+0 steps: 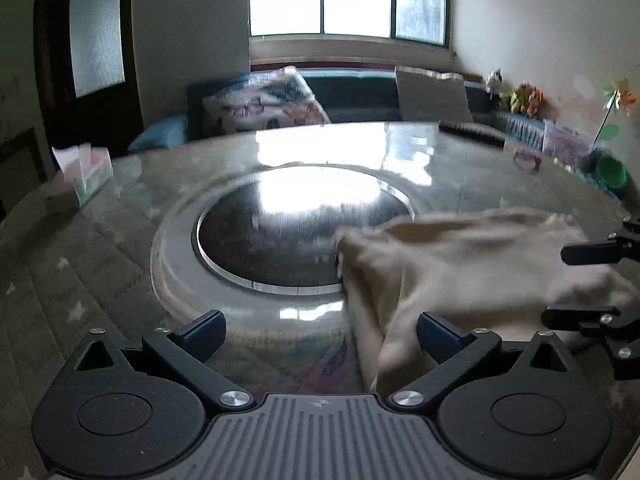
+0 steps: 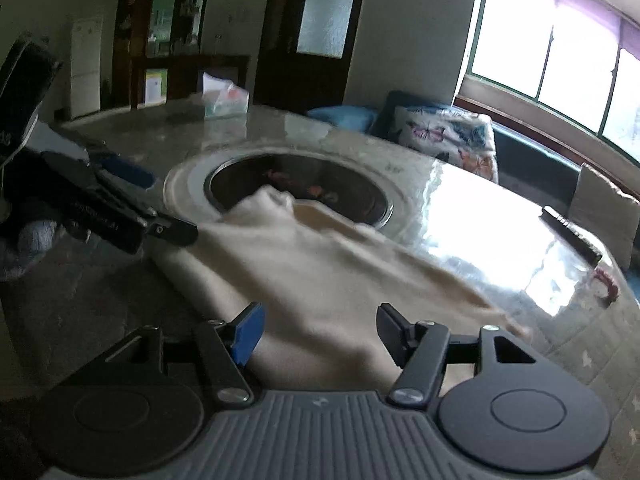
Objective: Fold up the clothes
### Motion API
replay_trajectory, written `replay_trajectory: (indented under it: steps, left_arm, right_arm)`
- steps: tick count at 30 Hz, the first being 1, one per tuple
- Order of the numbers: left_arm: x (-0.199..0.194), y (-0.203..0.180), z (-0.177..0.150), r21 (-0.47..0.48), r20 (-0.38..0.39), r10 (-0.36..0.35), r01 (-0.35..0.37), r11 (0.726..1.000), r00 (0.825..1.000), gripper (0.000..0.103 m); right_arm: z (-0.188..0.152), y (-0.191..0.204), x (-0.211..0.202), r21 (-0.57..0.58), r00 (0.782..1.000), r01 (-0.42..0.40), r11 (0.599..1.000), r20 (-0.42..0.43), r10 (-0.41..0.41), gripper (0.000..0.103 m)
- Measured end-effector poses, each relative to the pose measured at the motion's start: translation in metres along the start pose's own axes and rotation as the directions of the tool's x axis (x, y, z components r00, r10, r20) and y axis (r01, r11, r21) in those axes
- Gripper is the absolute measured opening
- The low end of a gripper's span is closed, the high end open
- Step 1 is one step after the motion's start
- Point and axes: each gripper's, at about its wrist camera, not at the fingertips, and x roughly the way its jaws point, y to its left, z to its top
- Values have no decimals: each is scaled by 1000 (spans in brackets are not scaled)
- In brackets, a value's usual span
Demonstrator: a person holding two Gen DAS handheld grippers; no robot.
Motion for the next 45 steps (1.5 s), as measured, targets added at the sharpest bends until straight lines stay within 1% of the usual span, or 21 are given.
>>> replay_trajectory:
  steps: [2,3,4,8,11,14,15,18,23,24,25,29,31,34,39,41,45]
  left_arm:
    - [-2,0,7,-18,21,-10,10,1000,1000,103]
    - [0,0,11,-28,23,-11,12,1000,1000,103]
    - [4,0,14,-30,20,-9,10,999,1000,103]
    - [28,-6,18,9,-26,24,-23,1000,999,103]
    - [45,-7,18,52,-45,67,-65,997,997,103]
    - [54,-6,19,95,-40,155,-151,984,987,103]
    - [56,-3,19,102,-38,161,-156,982,986,103]
    - [54,0,23,97,-30,159,-155,983,987,103]
    - [40,-4,35,74,13,117,-117,990,993,103]
    - [40,-9,36,85,20,102,-103,991,995,103]
    - [42,-14,37,100,23,96,-98,990,995,103]
    - [64,-25,35,150,2,112,-111,982,994,103]
    - [74,-22,35,150,-6,125,-122,981,992,103]
    - [76,-19,40,146,-3,154,-152,978,988,103]
    - [81,-11,39,130,-26,160,-156,979,987,103]
    - [84,-8,38,125,-40,165,-159,979,985,103]
    - [78,-13,48,116,-14,142,-139,983,990,103]
  right_arm:
    - [3,-5,-2,21,1000,10,1000,13,-10,66]
    - [2,-6,0,30,1000,12,999,10,-13,69]
    - [2,-8,1,39,1000,15,999,7,-15,70]
    - [-4,-10,10,58,1000,14,998,-24,-13,70]
    - [-7,-11,11,62,1000,11,998,-30,-10,72]
    - [-9,-12,11,63,999,10,998,-40,-8,73]
    - [-10,-13,12,64,999,10,998,-46,-7,73]
    - [-9,-14,9,65,999,8,998,-33,-6,74]
    - [1,-18,3,80,1000,17,997,17,-18,74]
    - [3,-18,3,84,999,21,996,25,-23,75]
    - [4,-19,8,84,1000,23,996,15,-24,75]
    - [0,-19,21,96,1000,18,995,-18,-16,74]
    - [-3,-22,22,113,1000,11,994,-25,-8,75]
    - [-5,-31,18,145,1000,6,989,-31,-2,75]
    - [-12,-47,14,200,999,-1,980,-45,10,75]
    - [-11,-52,13,218,999,-14,976,-37,23,75]
    - [-8,-67,15,249,999,-17,968,-31,25,75]
